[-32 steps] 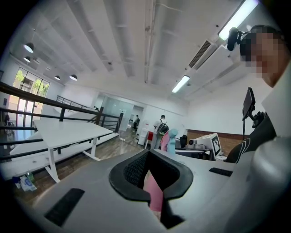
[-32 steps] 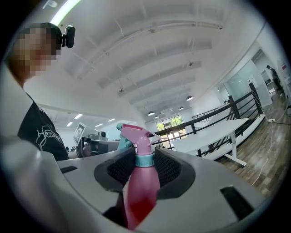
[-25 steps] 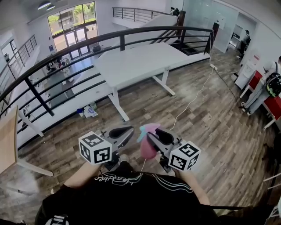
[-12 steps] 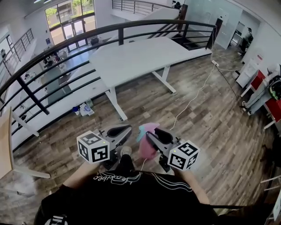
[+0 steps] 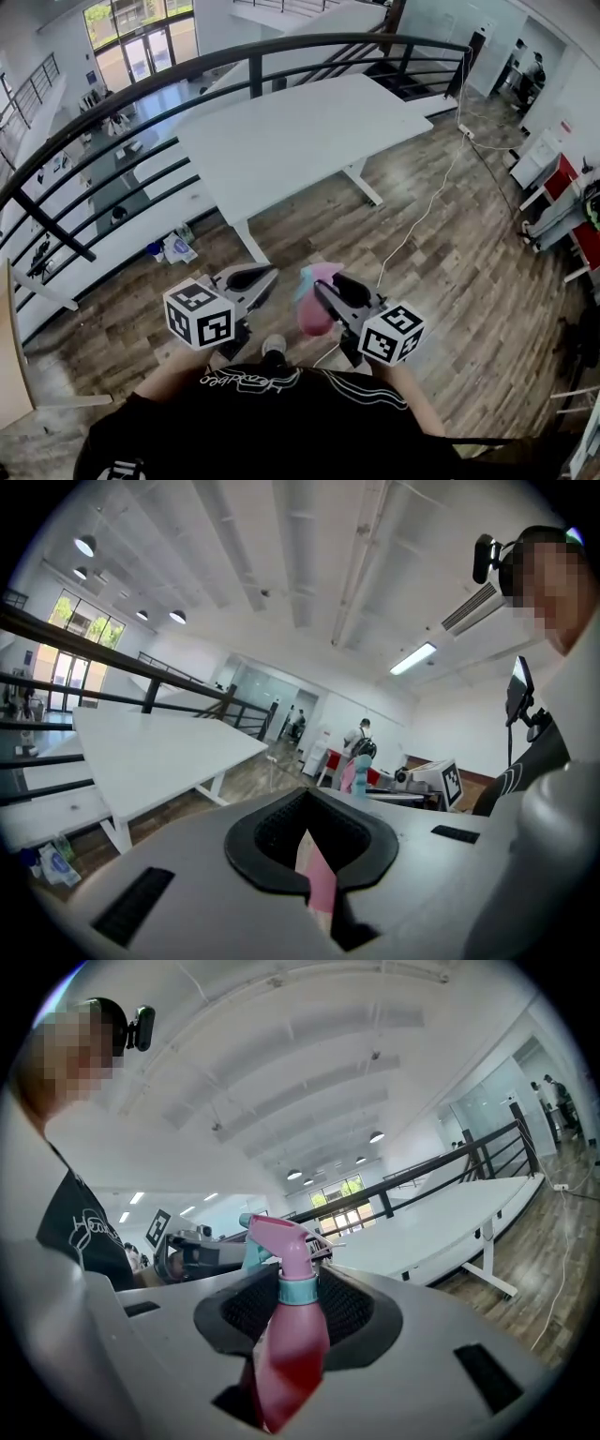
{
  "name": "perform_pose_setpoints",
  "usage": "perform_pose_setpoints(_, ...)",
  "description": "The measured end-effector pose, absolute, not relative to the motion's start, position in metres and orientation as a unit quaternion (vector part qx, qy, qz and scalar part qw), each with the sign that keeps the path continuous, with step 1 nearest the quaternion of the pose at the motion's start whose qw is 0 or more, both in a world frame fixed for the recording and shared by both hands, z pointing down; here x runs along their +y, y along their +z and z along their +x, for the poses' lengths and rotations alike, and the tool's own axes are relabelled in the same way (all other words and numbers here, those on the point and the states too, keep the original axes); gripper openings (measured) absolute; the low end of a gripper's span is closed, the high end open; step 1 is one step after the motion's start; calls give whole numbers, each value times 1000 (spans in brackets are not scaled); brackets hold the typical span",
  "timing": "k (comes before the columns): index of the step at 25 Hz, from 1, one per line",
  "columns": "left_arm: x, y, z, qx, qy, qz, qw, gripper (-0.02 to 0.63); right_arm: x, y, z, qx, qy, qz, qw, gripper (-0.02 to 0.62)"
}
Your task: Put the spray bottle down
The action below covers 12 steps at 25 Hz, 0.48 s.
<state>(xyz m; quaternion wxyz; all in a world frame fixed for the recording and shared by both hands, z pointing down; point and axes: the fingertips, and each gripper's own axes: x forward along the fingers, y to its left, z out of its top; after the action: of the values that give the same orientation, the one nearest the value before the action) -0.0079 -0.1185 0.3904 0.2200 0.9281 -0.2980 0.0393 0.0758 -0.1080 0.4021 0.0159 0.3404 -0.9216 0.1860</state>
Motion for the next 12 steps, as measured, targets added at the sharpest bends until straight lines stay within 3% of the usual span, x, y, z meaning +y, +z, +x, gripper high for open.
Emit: perform_pose_setpoints(12,-222,411,-62,-309,27,914,262,6,-223,401,35,-921,175,345,42,132)
